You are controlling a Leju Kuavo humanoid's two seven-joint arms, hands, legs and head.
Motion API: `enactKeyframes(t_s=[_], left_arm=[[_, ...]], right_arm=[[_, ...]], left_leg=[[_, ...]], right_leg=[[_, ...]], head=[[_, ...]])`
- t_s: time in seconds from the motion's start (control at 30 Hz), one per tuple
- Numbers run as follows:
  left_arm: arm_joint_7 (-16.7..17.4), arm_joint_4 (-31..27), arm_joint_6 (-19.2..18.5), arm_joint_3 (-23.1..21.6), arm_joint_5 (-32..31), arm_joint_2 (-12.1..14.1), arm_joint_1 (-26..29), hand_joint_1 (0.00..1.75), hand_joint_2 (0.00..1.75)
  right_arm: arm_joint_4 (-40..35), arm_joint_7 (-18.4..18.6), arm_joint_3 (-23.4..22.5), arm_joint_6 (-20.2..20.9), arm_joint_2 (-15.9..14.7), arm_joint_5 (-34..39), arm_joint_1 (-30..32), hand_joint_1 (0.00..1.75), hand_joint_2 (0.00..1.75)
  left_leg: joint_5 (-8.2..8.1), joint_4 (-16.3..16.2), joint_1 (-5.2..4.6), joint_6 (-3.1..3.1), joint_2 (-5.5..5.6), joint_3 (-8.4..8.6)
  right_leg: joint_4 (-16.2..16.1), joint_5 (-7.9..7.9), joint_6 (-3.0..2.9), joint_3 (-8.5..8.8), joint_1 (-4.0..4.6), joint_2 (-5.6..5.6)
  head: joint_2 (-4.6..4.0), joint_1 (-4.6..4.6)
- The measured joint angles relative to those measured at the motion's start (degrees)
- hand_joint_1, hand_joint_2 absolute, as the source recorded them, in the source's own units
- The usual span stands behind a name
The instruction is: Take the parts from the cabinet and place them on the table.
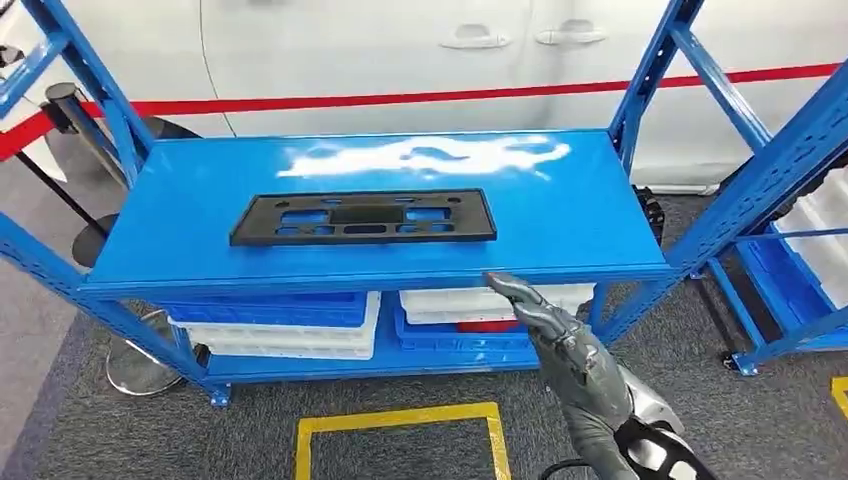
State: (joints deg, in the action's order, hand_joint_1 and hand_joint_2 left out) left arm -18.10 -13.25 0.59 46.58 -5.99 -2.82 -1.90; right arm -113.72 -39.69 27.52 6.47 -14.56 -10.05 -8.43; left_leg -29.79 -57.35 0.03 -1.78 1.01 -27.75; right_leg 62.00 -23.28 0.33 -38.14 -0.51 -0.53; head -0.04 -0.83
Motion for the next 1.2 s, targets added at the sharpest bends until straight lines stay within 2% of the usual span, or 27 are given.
enactKeyframes(t_s=[0.03,0.07,0.1,0.17,0.2,0.23,0.27,0.33,0.37,0.4,0.43,0.47,0.5,0.53,0.57,0.67,0.73,0.77,0.83,0.87,0.9,0.93,1.0,1.03,1.07,1.13,1.2], left_arm=[[-0.02,0.04,0.00,0.07,0.02,-0.20,-0.12,0.00,0.00],[-0.07,0.04,0.00,0.11,0.02,-0.24,-0.13,0.00,0.00],[-0.07,0.04,-0.02,0.15,0.02,-0.26,-0.20,0.00,0.00],[-0.13,0.04,0.00,0.31,0.04,-0.26,-0.14,0.00,0.00],[-0.15,0.04,0.00,0.42,0.04,-0.24,-0.17,0.00,0.00],[-0.20,0.04,0.00,0.48,0.07,-0.26,-0.27,0.00,0.00],[-0.22,0.04,0.00,0.48,0.07,-0.28,-0.30,0.00,0.00],[-0.24,0.04,-0.11,0.50,0.04,-0.31,-0.25,0.00,0.00],[-0.26,0.04,-0.11,0.55,0.04,-0.31,-0.07,0.00,0.00],[-0.28,0.04,-0.20,0.55,0.02,-0.31,0.09,0.00,0.00],[-0.44,0.04,-0.28,0.55,0.02,-0.31,0.16,0.00,0.00],[-0.48,0.04,-0.28,0.57,0.02,-0.31,0.19,0.00,0.00],[-0.57,0.04,-0.35,0.57,0.02,-0.31,0.21,0.00,0.00],[-0.59,0.09,-0.44,0.59,-0.02,-0.31,0.38,0.00,0.00],[-0.63,0.09,-0.52,0.63,-0.06,-0.33,0.39,0.00,0.00],[-0.74,0.11,-0.77,0.68,-0.61,-0.35,0.36,0.00,0.00],[-0.81,0.11,-0.79,0.72,-0.81,-0.39,0.23,0.00,0.00],[-0.81,0.11,-0.79,0.81,-0.98,-0.37,0.18,0.00,0.00],[-0.90,0.11,-0.88,0.87,-1.27,-0.39,-0.06,0.00,0.00],[-0.90,0.11,-0.94,0.87,-1.36,-0.39,-0.05,0.00,0.00],[-0.87,0.11,-1.07,0.87,-1.55,-0.42,-0.05,0.00,0.00],[-0.81,0.11,-1.22,0.87,-1.84,-0.44,-0.05,0.00,0.00],[-0.70,0.11,-1.47,0.87,-2.08,-0.61,0.02,0.00,0.00],[-0.74,0.11,-1.68,0.87,-2.16,-0.66,0.07,0.00,0.00],[-0.76,0.20,-1.86,0.90,-2.43,-0.74,-0.14,0.00,0.00],[-0.96,0.22,-1.97,0.90,-2.60,-0.74,-0.10,0.00,0.00],[-1.11,0.22,-1.97,0.90,-3.06,-0.74,-0.08,0.00,0.00]], right_arm=[[0.22,0.00,-0.13,-0.02,0.09,0.04,0.06,0.00,0.00],[0.48,0.07,-0.17,0.00,0.22,0.07,0.06,0.00,0.00],[0.59,0.04,-0.28,-0.02,0.42,0.13,0.15,0.00,0.00],[0.70,0.00,-0.48,-0.11,0.85,0.13,0.17,0.00,0.00],[0.70,-0.02,-0.52,-0.13,1.05,0.04,0.27,0.00,0.00],[0.72,0.00,-0.55,-0.13,1.11,-0.04,0.21,0.00,0.00],[0.72,-0.02,-0.55,-0.13,1.36,-0.13,0.21,0.00,0.00],[0.87,0.00,-0.55,-0.13,1.57,-0.26,0.39,0.00,0.00],[1.03,0.00,-0.55,-0.13,1.66,-0.35,0.52,0.00,0.00],[1.18,0.00,-0.55,-0.15,1.77,-0.37,0.69,0.00,0.00],[1.33,0.00,-0.55,-0.20,1.88,-0.44,0.86,0.00,0.00],[1.46,0.00,-0.52,-0.24,1.90,-0.46,0.94,0.00,0.00],[1.64,0.00,-0.52,-0.22,1.95,-0.48,1.01,0.00,0.00],[1.90,0.00,-0.52,0.04,1.99,-0.50,1.17,0.00,0.00],[2.12,0.00,-0.50,0.31,2.14,-0.50,1.53,0.00,0.00],[3.04,-0.02,-0.52,2.16,2.62,-0.66,2.15,0.00,0.00],[5.03,-0.02,-0.55,3.57,2.97,-0.85,2.47,0.00,0.00],[6.45,0.04,-0.55,4.22,3.30,-1.23,2.62,0.00,0.00],[9.64,0.18,-0.52,5.80,4.07,-2.19,2.86,0.00,0.00],[11.00,0.42,-0.52,6.47,4.31,-2.52,2.77,0.00,0.00],[13.21,0.61,-0.48,7.43,4.66,-2.82,2.44,0.00,0.00],[15.29,1.10,-0.26,8.07,5.07,-3.00,1.91,0.00,0.00],[19.46,2.45,0.51,8.26,5.84,-3.54,0.70,0.00,0.00],[21.23,2.67,0.94,8.26,6.32,-3.76,0.14,0.00,1.75],[23.57,3.34,1.59,8.48,7.01,-3.83,-0.53,0.00,1.75],[26.83,4.83,2.67,8.63,8.42,-4.07,-1.93,0.00,1.75],[30.76,6.17,4.27,7.87,10.01,-4.70,-4.55,0.00,1.75]], left_leg=[[-0.50,-0.44,-0.15,0.32,0.14,1.04],[-0.92,-0.11,-0.19,0.74,0.45,0.64],[-1.44,0.46,-0.12,1.21,0.35,1.00],[-0.93,-0.50,-0.27,1.86,0.31,2.05],[-1.20,-1.95,-0.10,2.07,0.00,1.55],[-1.18,-5.02,0.02,2.17,-0.20,0.12],[-2.08,-9.28,0.09,2.36,-0.30,-2.57],[-6.05,-16.23,0.22,2.82,-0.41,-7.98],[-7.61,-17.58,0.23,2.85,-0.48,-9.70],[-7.67,-16.84,0.26,3.10,-0.54,-10.53],[-5.97,-14.01,0.29,2.97,-0.57,-10.47],[-3.05,-10.21,0.29,2.84,-0.58,-9.86],[1.23,-5.96,0.28,2.58,-0.60,-9.16],[7.08,-2.21,0.16,2.21,-0.77,-9.22],[5.59,-2.27,-0.28,1.91,-0.88,-9.27],[5.50,-1.74,-0.59,0.67,-0.75,-7.98],[5.48,-0.67,-0.15,0.20,-0.67,-6.27],[5.26,-0.42,-0.05,-0.06,-0.68,-5.89],[4.58,-0.23,-0.02,-0.24,-0.54,-5.28],[4.14,-0.24,-0.03,-0.22,-0.45,-4.83],[3.61,-0.23,-0.01,-0.17,-0.38,-4.15],[3.11,-0.24,0.05,-0.07,-0.31,-3.41],[2.02,-0.23,0.17,0.33,-0.23,-1.81],[1.41,-0.18,0.19,0.70,-0.18,-1.80],[1.00,-0.74,-0.05,1.15,-0.01,-1.22],[0.67,-0.51,0.03,1.79,0.01,-1.69],[0.43,-0.62,0.06,2.41,-0.08,-1.36]], right_leg=[[-2.46,1.08,-0.17,-0.20,0.42,0.18],[-2.38,-0.54,-0.35,-0.07,0.52,0.21],[-2.45,0.18,-0.66,0.15,0.69,0.27],[-3.11,-0.54,-1.41,1.41,0.36,0.40],[-3.59,-0.75,-1.67,2.36,0.17,0.40],[-3.67,-1.15,-2.04,3.05,0.17,0.36],[-3.71,-1.65,-2.26,3.51,0.18,0.32],[-3.70,-2.78,-2.28,4.59,0.26,0.32],[-3.71,-3.42,-2.27,5.34,0.27,0.36],[-3.70,-4.12,-2.24,6.29,0.28,0.48],[-3.70,-4.94,-2.17,7.44,0.29,0.52],[-3.71,-5.72,-2.07,8.52,0.33,0.52],[-3.73,-6.51,-1.93,9.54,0.39,0.49],[-3.72,-7.22,-1.75,10.05,0.43,0.47],[-3.51,-7.79,-1.43,10.51,0.55,0.61],[-3.05,-7.89,-0.35,10.99,0.31,0.57],[0.83,-7.42,0.10,9.45,0.18,0.61],[4.23,-7.98,0.26,7.17,0.18,0.56],[11.30,-11.91,0.74,1.75,-0.10,0.56],[13.40,-13.67,0.88,-0.32,-0.22,0.56],[13.56,-13.70,0.98,-1.56,-0.27,0.55],[11.68,-11.96,0.89,-1.63,-0.28,0.55],[3.65,-4.91,0.64,0.23,-0.27,0.54],[-1.05,-0.36,0.32,1.17,-0.28,0.57],[-2.09,-1.77,0.07,0.76,0.08,0.60],[-2.00,-0.75,-0.86,0.63,0.16,0.72],[-2.40,-0.81,-1.54,1.20,0.04,0.89]], head=[[0.00,-0.02],[0.00,0.02],[0.00,-0.04],[0.00,-0.07],[0.00,-0.09],[0.00,-0.15],[0.00,-0.18],[0.00,-0.18],[0.00,-0.22],[0.00,-0.20],[0.00,-0.18],[0.00,-0.20],[0.00,-0.18],[-0.02,-0.13],[0.00,-0.04],[0.00,-0.11],[0.00,-0.04],[0.00,0.00],[0.00,0.00],[0.00,0.00],[0.00,0.00],[0.00,0.00],[0.00,0.02],[0.00,0.04],[0.00,0.02],[0.00,-0.04],[0.00,0.00]])
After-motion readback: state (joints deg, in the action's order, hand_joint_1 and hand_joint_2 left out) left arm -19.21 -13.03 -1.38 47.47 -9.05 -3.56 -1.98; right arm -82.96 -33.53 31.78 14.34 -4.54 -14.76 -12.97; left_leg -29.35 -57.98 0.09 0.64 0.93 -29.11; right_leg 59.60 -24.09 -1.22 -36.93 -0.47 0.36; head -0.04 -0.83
